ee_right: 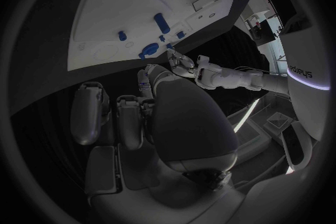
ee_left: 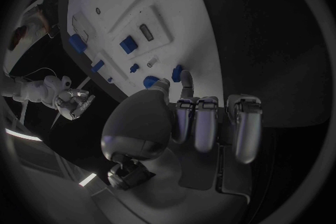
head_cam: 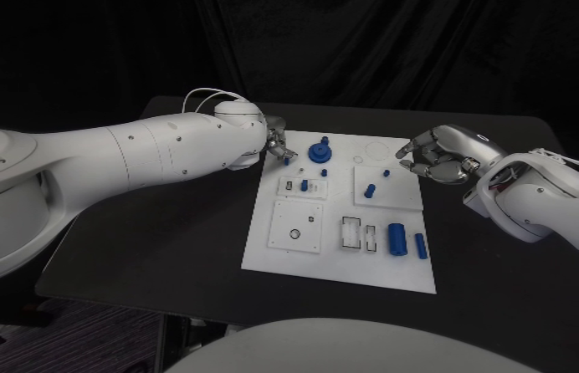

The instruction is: Assemble the parts on the task board

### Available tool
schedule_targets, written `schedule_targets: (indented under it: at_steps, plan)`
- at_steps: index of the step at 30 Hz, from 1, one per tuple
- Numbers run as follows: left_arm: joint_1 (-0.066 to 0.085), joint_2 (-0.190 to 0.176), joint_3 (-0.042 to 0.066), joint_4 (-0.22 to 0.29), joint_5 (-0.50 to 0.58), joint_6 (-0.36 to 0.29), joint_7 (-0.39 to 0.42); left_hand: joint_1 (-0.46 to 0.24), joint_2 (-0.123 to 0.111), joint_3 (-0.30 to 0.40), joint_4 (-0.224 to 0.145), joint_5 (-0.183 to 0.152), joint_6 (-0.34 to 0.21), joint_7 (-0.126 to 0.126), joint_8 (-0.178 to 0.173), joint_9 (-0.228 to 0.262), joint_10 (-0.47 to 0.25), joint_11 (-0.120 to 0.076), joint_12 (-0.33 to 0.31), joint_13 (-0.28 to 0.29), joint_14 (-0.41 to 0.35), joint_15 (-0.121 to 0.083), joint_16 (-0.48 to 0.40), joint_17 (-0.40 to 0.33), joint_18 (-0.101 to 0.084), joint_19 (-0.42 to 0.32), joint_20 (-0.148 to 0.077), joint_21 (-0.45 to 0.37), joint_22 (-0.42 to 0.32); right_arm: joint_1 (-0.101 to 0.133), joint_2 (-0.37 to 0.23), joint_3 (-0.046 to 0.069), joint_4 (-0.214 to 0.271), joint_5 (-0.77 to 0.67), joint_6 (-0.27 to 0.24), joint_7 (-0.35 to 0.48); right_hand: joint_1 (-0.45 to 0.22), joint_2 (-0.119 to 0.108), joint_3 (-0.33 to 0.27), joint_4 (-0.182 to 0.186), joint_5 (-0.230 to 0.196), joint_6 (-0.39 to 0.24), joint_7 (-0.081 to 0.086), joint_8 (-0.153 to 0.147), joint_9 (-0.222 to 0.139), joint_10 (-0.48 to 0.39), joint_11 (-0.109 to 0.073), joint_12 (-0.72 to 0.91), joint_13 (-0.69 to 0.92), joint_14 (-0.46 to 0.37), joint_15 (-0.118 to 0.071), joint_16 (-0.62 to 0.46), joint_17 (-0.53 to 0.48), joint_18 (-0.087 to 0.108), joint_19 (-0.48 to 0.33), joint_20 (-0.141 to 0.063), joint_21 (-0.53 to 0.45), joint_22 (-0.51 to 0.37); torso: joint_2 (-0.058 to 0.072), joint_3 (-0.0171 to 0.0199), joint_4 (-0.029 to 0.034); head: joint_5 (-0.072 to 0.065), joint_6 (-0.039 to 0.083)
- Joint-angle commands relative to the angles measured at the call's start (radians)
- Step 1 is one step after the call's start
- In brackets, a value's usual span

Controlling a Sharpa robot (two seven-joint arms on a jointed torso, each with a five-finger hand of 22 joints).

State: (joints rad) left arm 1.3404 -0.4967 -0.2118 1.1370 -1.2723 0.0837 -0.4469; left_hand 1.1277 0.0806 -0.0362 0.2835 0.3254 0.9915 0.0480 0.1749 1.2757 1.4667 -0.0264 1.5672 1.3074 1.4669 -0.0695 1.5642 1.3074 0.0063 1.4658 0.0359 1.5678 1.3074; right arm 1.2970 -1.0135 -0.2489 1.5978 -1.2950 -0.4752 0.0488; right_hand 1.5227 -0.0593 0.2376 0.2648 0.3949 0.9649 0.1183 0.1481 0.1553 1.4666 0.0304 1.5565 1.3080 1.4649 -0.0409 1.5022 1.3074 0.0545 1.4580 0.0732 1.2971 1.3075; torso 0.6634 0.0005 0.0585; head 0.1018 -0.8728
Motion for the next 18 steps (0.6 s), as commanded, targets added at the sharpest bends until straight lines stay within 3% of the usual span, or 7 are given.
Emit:
schedule_targets:
  at_steps: [1,18]
  plan:
    - [-0.002,0.003,0.001,-0.002,-0.004,0.019,0.012,0.011,0.002,0.007,-0.002,0.008,-0.007,0.000,-0.006,0.000,0.104,0.007,0.004,0.263,0.104,0.008,0.007,0.263,-0.006,0.105,0.007,0.003,0.263,-0.002,0.000,0.001,-0.001,-0.002,-0.003,-0.006,0.008,-0.001,0.007,-0.001,0.006,0.006,0.002,-0.003,-0.002,0.078,0.006,-0.006,0.234,0.085,0.006,-0.004,0.188,0.011,-0.007,0.000,-0.006,0.161,0.000,0.0000,-0.0005,0.001,0.000]
    - [-0.003,0.003,0.001,-0.004,-0.004,0.033,0.014,0.038,0.001,0.026,-0.010,0.039,-0.002,-0.001,-0.017,-0.007,0.104,0.006,0.004,0.263,0.104,0.008,0.007,0.263,-0.006,0.105,0.011,0.003,0.263,-0.002,0.005,0.001,-0.006,-0.002,0.000,-0.006,0.008,-0.001,0.007,-0.001,0.006,0.006,0.002,-0.003,-0.002,0.078,0.006,-0.006,0.234,0.085,0.006,-0.004,0.188,0.011,-0.007,0.000,-0.006,0.161,0.000,0.0001,0.0002,0.001,0.000]
